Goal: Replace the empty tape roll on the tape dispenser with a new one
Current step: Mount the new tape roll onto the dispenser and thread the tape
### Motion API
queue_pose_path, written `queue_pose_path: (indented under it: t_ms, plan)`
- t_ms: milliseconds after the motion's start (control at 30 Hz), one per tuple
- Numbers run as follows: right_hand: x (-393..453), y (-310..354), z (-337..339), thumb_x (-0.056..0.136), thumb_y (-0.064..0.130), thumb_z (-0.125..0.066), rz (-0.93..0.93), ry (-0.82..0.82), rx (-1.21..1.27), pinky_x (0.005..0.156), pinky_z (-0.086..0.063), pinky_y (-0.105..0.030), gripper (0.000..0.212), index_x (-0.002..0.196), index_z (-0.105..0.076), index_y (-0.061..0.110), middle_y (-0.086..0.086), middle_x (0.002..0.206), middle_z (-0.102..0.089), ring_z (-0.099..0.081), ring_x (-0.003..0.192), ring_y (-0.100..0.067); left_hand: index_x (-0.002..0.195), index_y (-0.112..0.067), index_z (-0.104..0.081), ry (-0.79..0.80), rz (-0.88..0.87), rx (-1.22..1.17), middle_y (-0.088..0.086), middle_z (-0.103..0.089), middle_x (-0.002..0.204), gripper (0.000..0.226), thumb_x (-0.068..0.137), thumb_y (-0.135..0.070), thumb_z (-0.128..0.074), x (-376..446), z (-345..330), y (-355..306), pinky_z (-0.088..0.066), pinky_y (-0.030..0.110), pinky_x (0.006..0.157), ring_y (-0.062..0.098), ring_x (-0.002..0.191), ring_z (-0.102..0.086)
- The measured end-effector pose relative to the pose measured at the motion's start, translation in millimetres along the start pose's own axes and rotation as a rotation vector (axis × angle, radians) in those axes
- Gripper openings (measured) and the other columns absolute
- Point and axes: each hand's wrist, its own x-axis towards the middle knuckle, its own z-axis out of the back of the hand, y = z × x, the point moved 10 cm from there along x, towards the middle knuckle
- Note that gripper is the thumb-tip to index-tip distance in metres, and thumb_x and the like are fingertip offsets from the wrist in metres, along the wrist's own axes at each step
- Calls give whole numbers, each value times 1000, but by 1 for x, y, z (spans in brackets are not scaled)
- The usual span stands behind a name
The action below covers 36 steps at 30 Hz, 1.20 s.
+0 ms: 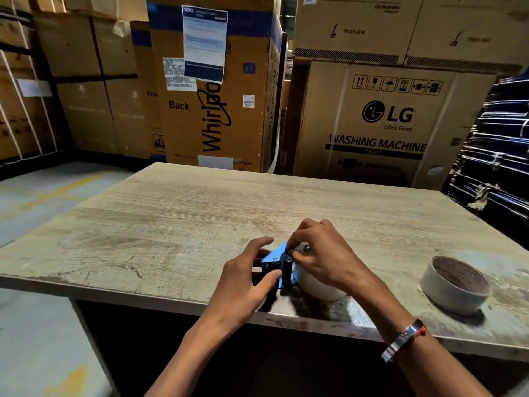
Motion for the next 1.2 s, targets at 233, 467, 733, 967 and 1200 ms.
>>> queue_pose_path:
  t_ms: [233, 467, 733, 967, 1200]
  plan:
    - [-6, 3, 3, 94, 27, -66, 61, -58, 61, 83, -49, -41, 9, 96, -75, 29, 15, 95, -56, -45, 99, -15, 120, -22, -66, -47, 18, 32, -8, -73, 109, 32, 89, -17, -71, 1, 3, 6, -59, 29, 87, 3, 99, -70]
    - [-8, 9, 2, 94, 28, -64, 138, -91, 20, 77, -49, -41, 8, 96, -72, 30, 17, 94, -58, -47, 95, -14, 119, -22, -67, -11, -8, 65, -8, -74, 106, 28, 92, -15, -65, 7, 2, 2, -56, 24, 88, 1, 98, -70]
    - [1, 19, 7, 96, 29, -60, 220, -67, -129, 71, -49, -37, 7, 95, -68, 30, 18, 95, -58, -49, 91, -13, 118, -17, -67, 62, -44, 60, 0, -74, 106, 26, 93, -10, -61, 18, 0, 5, -57, 26, 87, 6, 98, -70]
    - [-5, 32, 10, 95, 16, -64, 355, -158, -143, 59, -53, -42, 10, 90, -72, 20, 8, 95, -67, -61, 80, -21, 120, -34, -62, 123, -55, 47, -34, -67, 94, 38, 92, -9, -61, 25, 2, 10, -52, 11, 87, -9, 96, -67]
    - [1, 35, 10, 87, 5, -73, 445, -132, -101, 55, -52, -36, 15, 86, -73, 20, 8, 91, -68, -65, 71, -17, 129, -23, -64, 131, -56, 42, -8, -69, 112, 37, 94, -12, -63, 31, 1, 18, -52, 14, 93, -11, 101, -63]
